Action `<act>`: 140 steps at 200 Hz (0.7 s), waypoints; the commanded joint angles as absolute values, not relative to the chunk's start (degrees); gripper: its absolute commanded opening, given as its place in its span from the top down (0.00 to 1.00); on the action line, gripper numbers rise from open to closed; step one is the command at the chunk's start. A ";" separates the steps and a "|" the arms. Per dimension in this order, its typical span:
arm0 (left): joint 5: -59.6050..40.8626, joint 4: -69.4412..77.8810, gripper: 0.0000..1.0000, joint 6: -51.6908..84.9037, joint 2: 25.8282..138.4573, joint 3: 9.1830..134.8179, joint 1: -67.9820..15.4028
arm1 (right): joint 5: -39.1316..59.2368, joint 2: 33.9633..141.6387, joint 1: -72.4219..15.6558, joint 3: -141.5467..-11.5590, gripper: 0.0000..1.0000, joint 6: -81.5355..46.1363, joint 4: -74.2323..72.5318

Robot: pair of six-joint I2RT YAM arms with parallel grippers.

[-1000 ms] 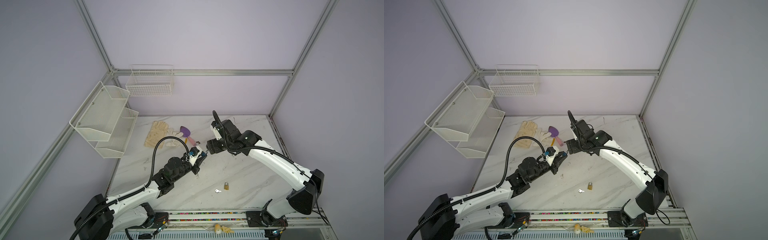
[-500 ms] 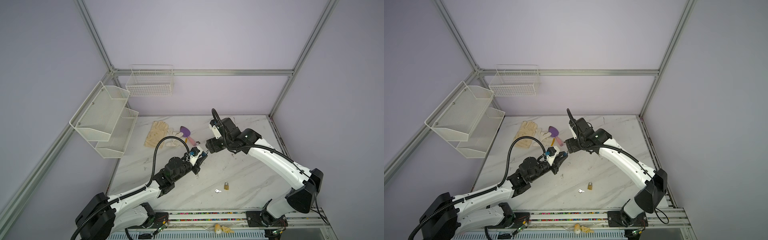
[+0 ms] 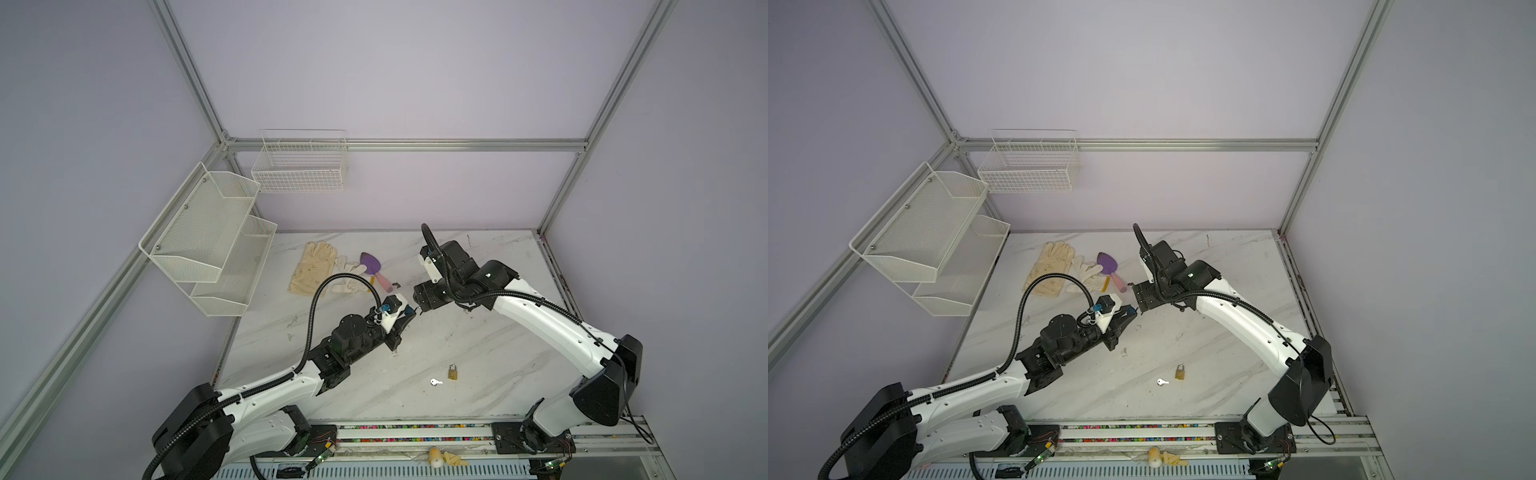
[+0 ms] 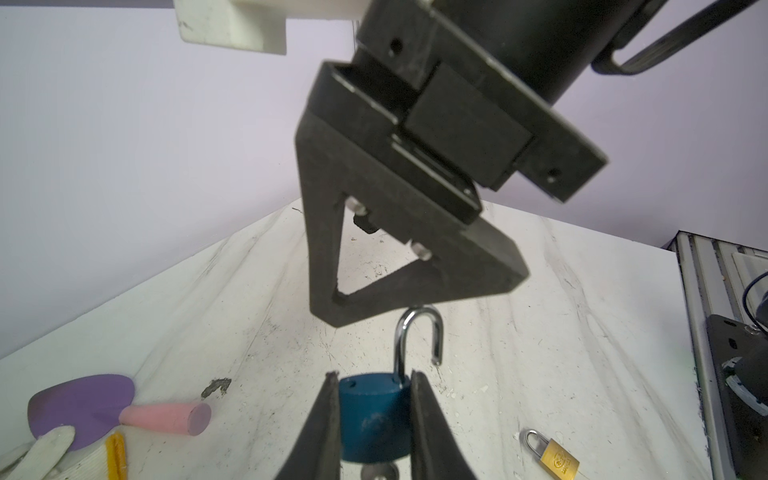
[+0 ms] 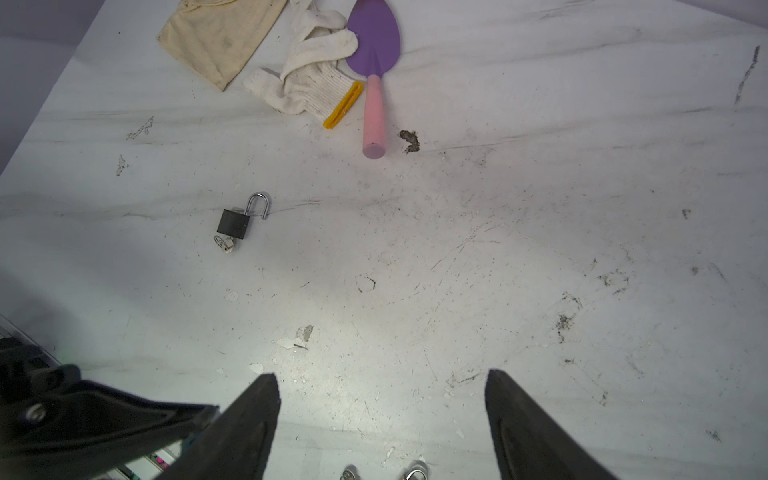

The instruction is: Unlock with the key

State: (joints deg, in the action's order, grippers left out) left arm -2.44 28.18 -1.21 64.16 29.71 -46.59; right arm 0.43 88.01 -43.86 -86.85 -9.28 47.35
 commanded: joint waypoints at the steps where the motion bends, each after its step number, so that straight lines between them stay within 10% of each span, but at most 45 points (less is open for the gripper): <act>1: -0.66 33.69 1.00 -1.34 63.51 28.84 -46.49 | 2.30 85.57 -43.76 -85.39 0.19 -8.21 49.26; 78: 3.18 30.39 1.00 0.56 63.11 29.30 -46.58 | -0.86 83.11 -43.37 -83.79 0.19 -10.62 48.39; 140: 17.37 -0.08 1.00 20.52 65.13 39.50 -46.54 | -4.81 76.63 -43.42 -76.23 0.19 -16.15 43.11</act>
